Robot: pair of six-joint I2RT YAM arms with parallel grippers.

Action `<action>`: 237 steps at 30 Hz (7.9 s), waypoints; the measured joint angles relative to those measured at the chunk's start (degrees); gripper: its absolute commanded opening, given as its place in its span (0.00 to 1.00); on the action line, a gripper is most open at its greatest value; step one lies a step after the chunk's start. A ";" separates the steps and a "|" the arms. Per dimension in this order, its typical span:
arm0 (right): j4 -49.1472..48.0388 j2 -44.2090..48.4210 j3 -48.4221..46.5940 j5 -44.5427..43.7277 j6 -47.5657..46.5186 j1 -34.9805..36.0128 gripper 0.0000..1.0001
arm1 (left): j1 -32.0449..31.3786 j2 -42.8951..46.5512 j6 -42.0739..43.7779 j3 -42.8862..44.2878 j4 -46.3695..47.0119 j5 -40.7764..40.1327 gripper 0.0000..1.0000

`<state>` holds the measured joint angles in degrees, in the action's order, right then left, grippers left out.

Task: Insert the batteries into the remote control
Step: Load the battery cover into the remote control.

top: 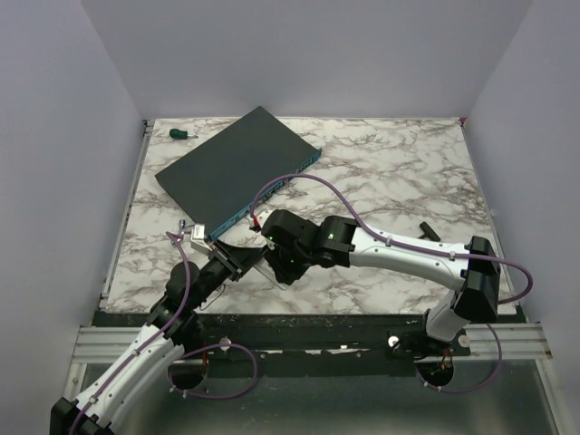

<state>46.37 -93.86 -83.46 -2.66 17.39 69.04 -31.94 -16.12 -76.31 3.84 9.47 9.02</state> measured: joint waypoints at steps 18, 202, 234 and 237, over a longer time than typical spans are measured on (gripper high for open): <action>-0.02 -0.44 -0.28 -0.24 -0.52 0.02 0.40 | 0.00 0.74 -0.48 -0.02 -0.63 0.00 0.00; -77.61 31.85 56.63 -9.44 43.28 0.02 0.88 | 0.76 1.18 -9.05 -0.79 8.87 4.22 0.00; -78.20 26.80 55.10 -6.86 43.91 0.02 0.85 | 0.76 -1.95 -7.72 -0.74 15.04 9.75 0.00; -77.29 26.82 54.69 -6.86 43.36 0.02 0.84 | 0.76 -1.95 -7.74 -0.74 15.15 9.77 0.00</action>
<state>-30.92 -67.05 -28.77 -9.52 60.75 69.06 -31.18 -18.06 -84.05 3.09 24.62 18.79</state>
